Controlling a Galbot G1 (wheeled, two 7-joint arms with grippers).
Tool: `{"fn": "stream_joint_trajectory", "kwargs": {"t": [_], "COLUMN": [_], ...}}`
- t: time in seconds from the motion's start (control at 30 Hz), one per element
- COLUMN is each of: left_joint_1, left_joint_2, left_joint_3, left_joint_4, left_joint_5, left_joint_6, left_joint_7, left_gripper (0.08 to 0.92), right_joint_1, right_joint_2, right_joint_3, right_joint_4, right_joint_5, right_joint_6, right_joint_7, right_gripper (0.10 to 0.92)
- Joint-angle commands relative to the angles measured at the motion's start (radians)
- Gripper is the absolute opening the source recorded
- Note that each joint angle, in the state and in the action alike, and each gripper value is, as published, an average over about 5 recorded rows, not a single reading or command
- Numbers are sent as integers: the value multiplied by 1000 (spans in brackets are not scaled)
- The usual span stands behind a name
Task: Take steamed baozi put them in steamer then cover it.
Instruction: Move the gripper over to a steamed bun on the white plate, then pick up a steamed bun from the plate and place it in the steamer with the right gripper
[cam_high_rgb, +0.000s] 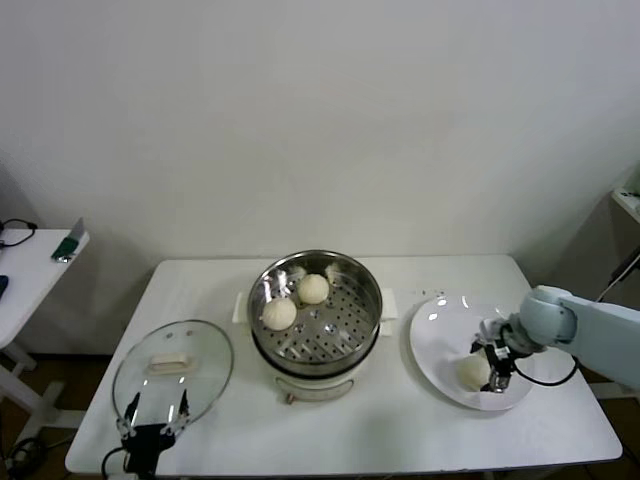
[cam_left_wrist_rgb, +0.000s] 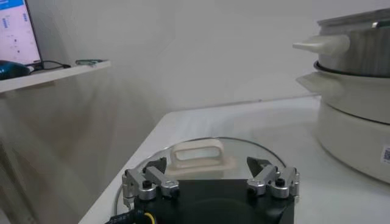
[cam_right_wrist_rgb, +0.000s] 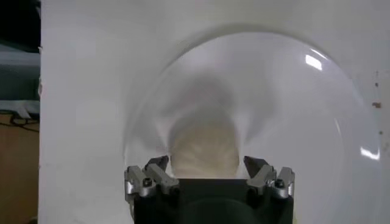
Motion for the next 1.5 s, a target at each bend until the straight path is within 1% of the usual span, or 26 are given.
{"fn": "stream_joint_trajectory", "kwargs": {"t": [0.03,0.2,0.33,0.43,0.53,0.63,0.7,0.8,0.9,1.0,1.17,1.3,1.5], "left_joint_1": [1,0,0,1,3,4,3,1,-3,-4,-1,5,12], "left_joint_2": [0,-1,-3,-4,-4,-5,-5,-5,-5,-4,-2,0,-1], "left_joint_3": [0,1,1,2,2,3,4,4,5,7,6,-1,-10], "left_joint_4": [0,-3,-5,-7,-13,-21,-24,-26,-26,-27,-33,-39,-43], "left_joint_5": [0,2,4,6,5,6,8,12,13,17,20,15,10], "left_joint_6": [0,1,2,2,4,8,10,12,13,12,12,11,8], "left_joint_7": [0,-1,-1,-1,-1,0,0,1,1,2,3,2,1], "left_gripper": [823,823,823,823,823,823,823,823,823,823,823,823,823], "right_joint_1": [-54,-2,110,287,541,794,931,1032,1056,1037,939,816,676], "right_joint_2": [21,19,25,50,108,204,277,370,454,527,634,691,722], "right_joint_3": [49,11,-67,-182,-356,-493,-522,-477,-383,-299,-247,-249,-277], "right_joint_4": [-21,-20,-14,-4,12,28,35,48,88,146,241,283,276], "right_joint_5": [-11,-13,-7,8,61,115,123,122,119,102,-2,-78,-164], "right_joint_6": [-4,6,29,75,156,282,379,484,543,568,598,597,575], "right_joint_7": [2,-18,-44,-76,-119,-174,-207,-240,-254,-244,-187,-148,-102], "right_gripper": [757,678,660,657,660,661,662,662,662,662,660,657,660]}}
